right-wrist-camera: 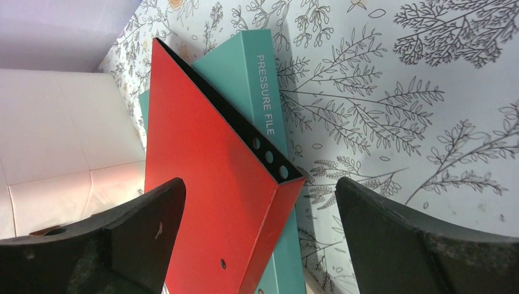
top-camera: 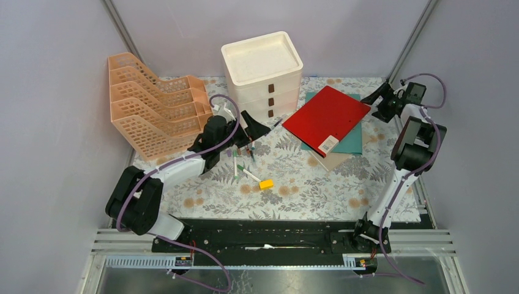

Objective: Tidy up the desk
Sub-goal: Pick up the folder from the center of the board.

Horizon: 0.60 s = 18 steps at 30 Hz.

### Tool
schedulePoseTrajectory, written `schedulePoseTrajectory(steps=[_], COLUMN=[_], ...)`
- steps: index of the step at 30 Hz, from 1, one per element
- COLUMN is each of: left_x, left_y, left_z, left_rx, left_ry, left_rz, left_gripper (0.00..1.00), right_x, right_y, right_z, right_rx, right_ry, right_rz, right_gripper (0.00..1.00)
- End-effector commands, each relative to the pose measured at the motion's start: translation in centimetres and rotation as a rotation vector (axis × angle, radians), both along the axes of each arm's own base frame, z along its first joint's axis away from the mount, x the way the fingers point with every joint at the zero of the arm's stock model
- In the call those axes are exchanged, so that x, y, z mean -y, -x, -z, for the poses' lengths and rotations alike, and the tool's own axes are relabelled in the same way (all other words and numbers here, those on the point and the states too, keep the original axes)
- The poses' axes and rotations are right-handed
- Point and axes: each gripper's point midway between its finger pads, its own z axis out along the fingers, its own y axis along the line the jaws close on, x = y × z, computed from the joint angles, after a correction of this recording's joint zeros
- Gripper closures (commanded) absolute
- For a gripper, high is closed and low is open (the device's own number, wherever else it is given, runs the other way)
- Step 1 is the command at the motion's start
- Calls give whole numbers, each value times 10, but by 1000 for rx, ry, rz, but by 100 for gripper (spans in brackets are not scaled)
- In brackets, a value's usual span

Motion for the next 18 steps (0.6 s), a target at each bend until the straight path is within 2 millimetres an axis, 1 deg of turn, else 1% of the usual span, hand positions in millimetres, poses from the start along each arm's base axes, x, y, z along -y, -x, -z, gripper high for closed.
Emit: schedulePoseTrajectory(steps=[1,4,8,9,15,17,18], left_x=[1,0,-2,-2,-4,-5,-5], left_y=[-6,-6,-4,-3,0,1,2], left_z=[-42,-42,-42,-42,-42,-42,-43], left_rx=[119,117,113,112,102,99,100], left_ry=[30,30,31,32,38,40,42], left_rz=[-9,-13,-16,-17,-24,-25,-26], left_gripper=[1,1,1,1,1,1,1], right_x=[-2,-5,-9,-8,-10,-11,-12], right_y=[-20,-24,-25,-29,-33,-33,-33], right_z=[-10,-2,6,4,7,10,10], right_rx=[60,56,54,78,101,105,106], right_ry=[-59,-96,-140,-138,-160,-167,-176], right_rz=[-3,-5,-12,-15,-16,-14,-16], right_gripper=[1,1,7,9,26,27,30])
